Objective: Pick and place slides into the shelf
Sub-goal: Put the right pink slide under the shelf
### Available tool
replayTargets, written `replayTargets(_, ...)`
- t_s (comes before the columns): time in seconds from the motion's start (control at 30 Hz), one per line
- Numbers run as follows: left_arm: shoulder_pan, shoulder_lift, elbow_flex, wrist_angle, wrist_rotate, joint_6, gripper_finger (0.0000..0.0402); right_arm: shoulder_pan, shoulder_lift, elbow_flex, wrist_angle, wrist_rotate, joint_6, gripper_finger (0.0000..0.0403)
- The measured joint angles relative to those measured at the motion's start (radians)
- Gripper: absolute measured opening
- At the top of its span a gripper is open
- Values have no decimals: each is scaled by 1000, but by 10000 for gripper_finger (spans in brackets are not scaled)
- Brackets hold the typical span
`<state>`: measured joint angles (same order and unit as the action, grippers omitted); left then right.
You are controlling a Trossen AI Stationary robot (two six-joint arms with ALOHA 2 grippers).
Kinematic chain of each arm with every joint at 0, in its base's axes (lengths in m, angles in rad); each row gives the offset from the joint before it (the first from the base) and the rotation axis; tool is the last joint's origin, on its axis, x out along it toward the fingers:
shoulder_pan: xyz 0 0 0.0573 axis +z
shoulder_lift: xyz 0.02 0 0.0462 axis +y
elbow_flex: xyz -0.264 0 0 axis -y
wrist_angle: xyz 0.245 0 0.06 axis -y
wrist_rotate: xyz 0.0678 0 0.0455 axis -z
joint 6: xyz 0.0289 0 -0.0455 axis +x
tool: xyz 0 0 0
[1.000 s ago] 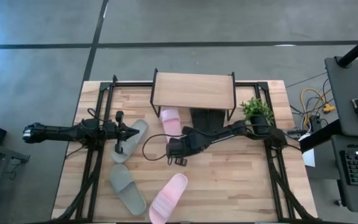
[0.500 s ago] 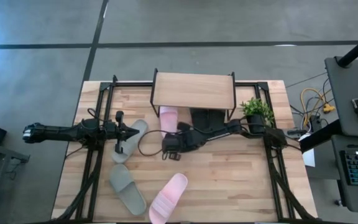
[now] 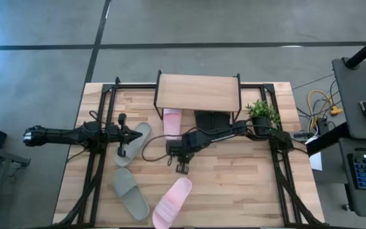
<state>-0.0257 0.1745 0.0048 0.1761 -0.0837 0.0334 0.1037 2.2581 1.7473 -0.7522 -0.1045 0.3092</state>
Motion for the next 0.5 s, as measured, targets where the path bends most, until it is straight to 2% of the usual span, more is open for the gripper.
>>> replayTargets(0.13, 0, 1, 0, 0, 0, 0, 0, 14, -3, 0, 15, -198, 57, 9)
replayTargets(0.23, 0, 1, 0, 0, 0, 0, 0, 22, -6, 0, 52, -297, 126, 9)
replayTargets(0.37, 0, 1, 0, 0, 0, 0, 0, 28, -8, 0, 153, -315, 229, 20)
replayTargets(0.5, 0, 1, 0, 0, 0, 0, 0, 27, -8, 0, 288, -322, 344, 65)
